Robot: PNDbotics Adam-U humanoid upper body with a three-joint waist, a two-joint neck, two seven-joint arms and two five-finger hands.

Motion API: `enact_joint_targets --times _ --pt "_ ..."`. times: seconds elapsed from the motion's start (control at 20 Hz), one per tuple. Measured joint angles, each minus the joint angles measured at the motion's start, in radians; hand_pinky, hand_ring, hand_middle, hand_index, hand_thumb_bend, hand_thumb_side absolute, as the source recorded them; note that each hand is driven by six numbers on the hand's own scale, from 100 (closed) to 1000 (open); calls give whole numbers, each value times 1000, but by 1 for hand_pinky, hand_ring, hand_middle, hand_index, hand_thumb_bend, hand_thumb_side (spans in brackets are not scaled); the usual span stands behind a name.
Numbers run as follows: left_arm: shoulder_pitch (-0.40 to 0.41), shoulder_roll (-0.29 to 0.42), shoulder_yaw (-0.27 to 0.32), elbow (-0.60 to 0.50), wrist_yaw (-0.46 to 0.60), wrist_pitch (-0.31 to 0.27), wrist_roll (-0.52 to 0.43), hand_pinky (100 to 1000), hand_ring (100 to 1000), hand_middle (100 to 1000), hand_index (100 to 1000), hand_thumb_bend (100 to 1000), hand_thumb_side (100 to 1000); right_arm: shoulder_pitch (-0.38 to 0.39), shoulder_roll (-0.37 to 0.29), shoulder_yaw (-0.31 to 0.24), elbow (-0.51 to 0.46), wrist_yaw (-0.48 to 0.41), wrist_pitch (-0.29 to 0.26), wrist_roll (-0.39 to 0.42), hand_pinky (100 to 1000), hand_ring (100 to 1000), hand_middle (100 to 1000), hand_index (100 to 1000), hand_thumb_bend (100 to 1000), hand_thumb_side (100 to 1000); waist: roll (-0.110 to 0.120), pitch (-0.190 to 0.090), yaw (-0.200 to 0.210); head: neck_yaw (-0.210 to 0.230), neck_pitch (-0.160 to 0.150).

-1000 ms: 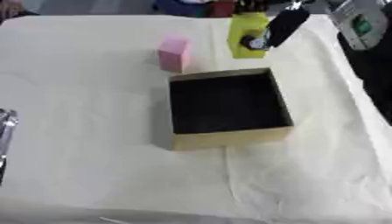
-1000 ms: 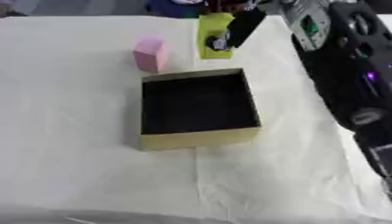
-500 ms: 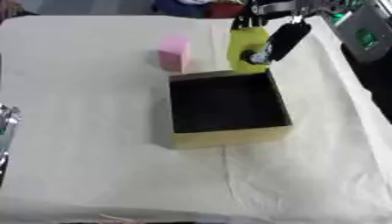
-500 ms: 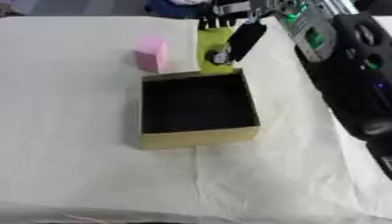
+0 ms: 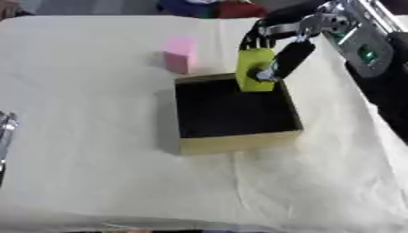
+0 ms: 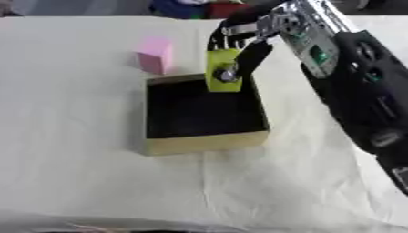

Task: Pick up objects on the table and place them in the box.

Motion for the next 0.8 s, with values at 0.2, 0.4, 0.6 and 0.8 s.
enact_joint_targets --times 0.2,0.4,0.6,0.8 --pt "0 0 0 0 0 0 0 712 721 705 921 187 761 18 5 10 23 -20 -7 -7 684 667 500 711 100 566 3 2 -1 -1 0" --pt "0 0 0 0 0 1 1 711 720 705 921 185 763 27 8 20 42 -25 -15 -15 689 677 533 743 100 589 5 2 -2 -2 0" --pt "0 0 0 0 0 1 2 711 720 705 921 184 763 35 14 33 57 -19 -34 -34 735 734 633 841 247 514 6 2 0 -2 0" --pt "0 -1 0 0 0 2 2 711 721 705 921 184 763 40 16 33 57 21 -65 -65 783 805 747 950 417 551 6 2 0 -3 0"
